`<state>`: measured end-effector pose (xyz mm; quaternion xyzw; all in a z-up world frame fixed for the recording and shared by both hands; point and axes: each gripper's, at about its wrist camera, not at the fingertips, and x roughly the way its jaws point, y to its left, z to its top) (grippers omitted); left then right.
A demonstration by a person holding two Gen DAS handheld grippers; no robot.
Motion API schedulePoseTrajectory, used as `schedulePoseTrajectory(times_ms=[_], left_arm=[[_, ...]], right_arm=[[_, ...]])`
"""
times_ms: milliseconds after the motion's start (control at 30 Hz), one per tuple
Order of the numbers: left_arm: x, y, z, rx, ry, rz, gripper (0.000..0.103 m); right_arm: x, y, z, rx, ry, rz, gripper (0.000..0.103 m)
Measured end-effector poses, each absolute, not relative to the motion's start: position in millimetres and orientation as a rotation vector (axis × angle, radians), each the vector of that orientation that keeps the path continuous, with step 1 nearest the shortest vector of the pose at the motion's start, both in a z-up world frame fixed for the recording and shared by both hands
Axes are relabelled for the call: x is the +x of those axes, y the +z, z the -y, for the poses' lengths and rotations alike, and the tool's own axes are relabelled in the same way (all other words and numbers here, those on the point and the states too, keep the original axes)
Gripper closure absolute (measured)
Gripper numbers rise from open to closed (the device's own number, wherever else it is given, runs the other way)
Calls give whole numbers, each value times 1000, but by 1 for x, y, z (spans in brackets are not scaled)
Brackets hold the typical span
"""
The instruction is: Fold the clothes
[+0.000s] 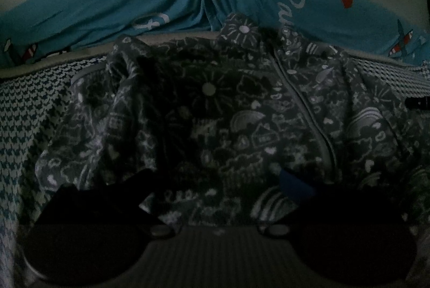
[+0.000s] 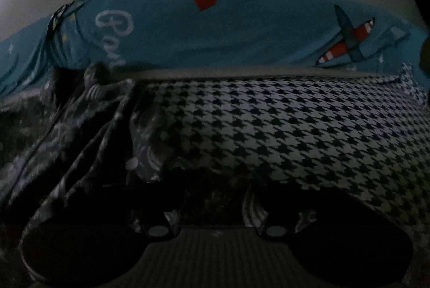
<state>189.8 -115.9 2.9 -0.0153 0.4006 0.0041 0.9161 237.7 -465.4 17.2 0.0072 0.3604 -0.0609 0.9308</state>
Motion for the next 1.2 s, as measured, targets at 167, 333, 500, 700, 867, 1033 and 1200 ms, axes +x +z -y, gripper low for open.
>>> schedulePoseTrajectory(times_ms=[167,333,500,700,867,1033,1200], left_arm=[[191,1,117,-19,8,-828,0],[192,-1,117,-12,6,-831,0],[192,-2,118,-6,4,-830,0],[191,-1,119,-20,-18,-823,0],[190,1,122,-42,-66,-824,0],[187,-2,127,-27,-104,-831,0],[185,-6,132,-3,-133,-844,0]], right_arm=[[247,3,459,0,-110,-769,37],[249,-2,453,-30,-99,-753,53],[250,0,445,-56,-96,-738,88],[253,17,459,2,-215,-662,97],[262,32,473,48,-359,-589,100],[281,21,473,59,-460,-637,101],[288,11,473,77,-459,-699,96]])
